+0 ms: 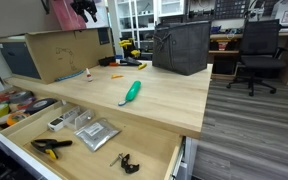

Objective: Pick up the orange masking tape and put it inside the top left drawer

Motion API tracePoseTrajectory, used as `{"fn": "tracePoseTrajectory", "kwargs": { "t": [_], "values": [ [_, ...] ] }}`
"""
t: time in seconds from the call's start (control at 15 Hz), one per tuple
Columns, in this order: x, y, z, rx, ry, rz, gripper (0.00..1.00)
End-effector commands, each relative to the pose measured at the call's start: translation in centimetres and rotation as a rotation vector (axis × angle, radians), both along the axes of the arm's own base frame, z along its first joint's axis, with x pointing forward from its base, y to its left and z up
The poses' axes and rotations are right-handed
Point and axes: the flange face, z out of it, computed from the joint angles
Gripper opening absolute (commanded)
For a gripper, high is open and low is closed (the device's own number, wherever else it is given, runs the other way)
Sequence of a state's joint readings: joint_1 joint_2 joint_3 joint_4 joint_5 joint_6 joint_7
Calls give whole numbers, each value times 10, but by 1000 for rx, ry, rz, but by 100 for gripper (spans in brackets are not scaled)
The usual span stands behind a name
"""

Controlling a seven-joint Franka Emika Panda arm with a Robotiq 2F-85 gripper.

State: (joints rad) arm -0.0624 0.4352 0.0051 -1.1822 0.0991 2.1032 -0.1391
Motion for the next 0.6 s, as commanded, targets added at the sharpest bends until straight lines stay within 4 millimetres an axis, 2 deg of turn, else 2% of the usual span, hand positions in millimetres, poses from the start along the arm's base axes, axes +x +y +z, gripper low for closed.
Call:
{"fn": "tracePoseTrajectory", "kwargs": {
  "t": [0.0, 0.27, 0.33, 0.53],
  "values": [
    [17, 27, 8, 54, 67, 53, 35],
    [3, 89, -16, 81, 244, 172, 5],
    [-1, 105, -23, 66, 274, 198, 1],
    [-14, 143, -44, -16, 308, 298, 1]
  ]
}}
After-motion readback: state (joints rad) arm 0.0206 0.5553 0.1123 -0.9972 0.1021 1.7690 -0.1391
